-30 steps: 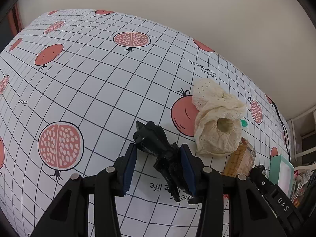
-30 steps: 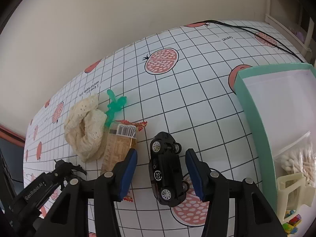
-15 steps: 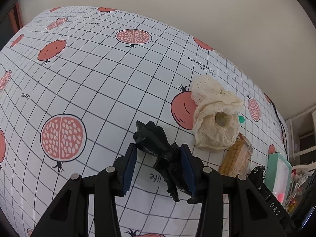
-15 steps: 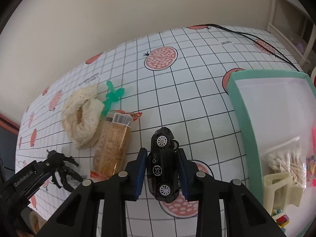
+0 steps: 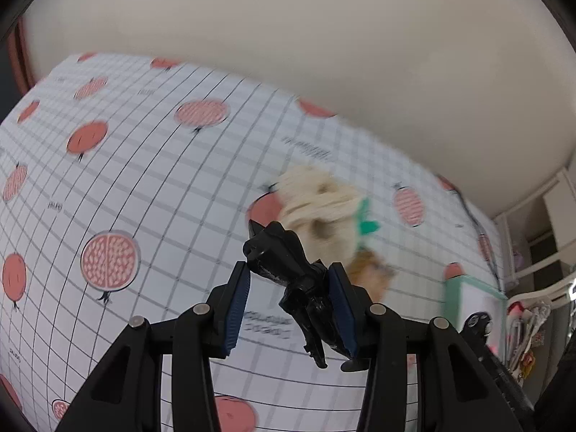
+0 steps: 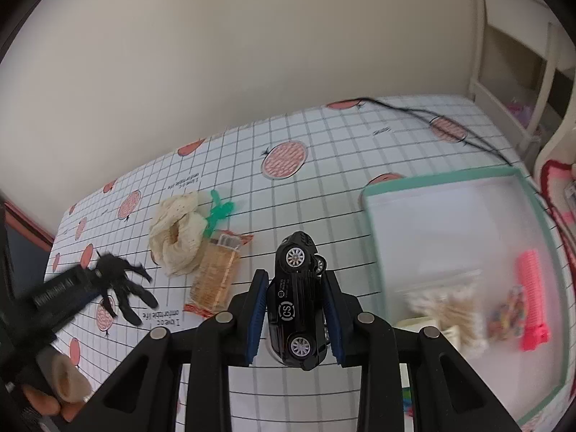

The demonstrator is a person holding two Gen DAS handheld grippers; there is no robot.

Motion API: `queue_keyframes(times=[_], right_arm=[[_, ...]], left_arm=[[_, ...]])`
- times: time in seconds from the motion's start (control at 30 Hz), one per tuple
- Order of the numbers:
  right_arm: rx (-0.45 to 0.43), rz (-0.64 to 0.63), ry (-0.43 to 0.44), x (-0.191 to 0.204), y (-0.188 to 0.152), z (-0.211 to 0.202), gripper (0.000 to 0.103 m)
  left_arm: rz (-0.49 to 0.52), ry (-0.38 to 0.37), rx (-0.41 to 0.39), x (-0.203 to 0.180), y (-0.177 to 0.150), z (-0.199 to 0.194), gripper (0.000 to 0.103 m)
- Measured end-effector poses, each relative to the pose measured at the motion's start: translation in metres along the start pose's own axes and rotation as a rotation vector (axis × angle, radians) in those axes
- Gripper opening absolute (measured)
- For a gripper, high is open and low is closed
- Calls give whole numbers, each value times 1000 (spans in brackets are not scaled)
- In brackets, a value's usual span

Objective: Organize objects
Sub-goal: 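Carry the black car over the tray with the right tool while the left tool carries the spider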

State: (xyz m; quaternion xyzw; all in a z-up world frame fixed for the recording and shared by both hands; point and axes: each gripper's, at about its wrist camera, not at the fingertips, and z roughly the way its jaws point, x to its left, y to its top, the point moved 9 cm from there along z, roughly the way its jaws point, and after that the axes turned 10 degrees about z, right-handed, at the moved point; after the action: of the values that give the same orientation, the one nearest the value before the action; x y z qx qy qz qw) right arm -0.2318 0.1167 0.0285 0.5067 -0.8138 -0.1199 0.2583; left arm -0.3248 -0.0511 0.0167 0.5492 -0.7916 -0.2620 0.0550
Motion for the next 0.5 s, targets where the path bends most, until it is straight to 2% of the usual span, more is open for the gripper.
queue_keyframes(times=[0.27, 0.5], right_arm=[[-61, 0, -4, -31, 22, -24, 32], [-130, 38, -32, -77, 51, -40, 32]], left_arm=[[68, -36, -87, -54, 23, -22, 46], [145, -68, -166, -101, 35, -35, 46]])
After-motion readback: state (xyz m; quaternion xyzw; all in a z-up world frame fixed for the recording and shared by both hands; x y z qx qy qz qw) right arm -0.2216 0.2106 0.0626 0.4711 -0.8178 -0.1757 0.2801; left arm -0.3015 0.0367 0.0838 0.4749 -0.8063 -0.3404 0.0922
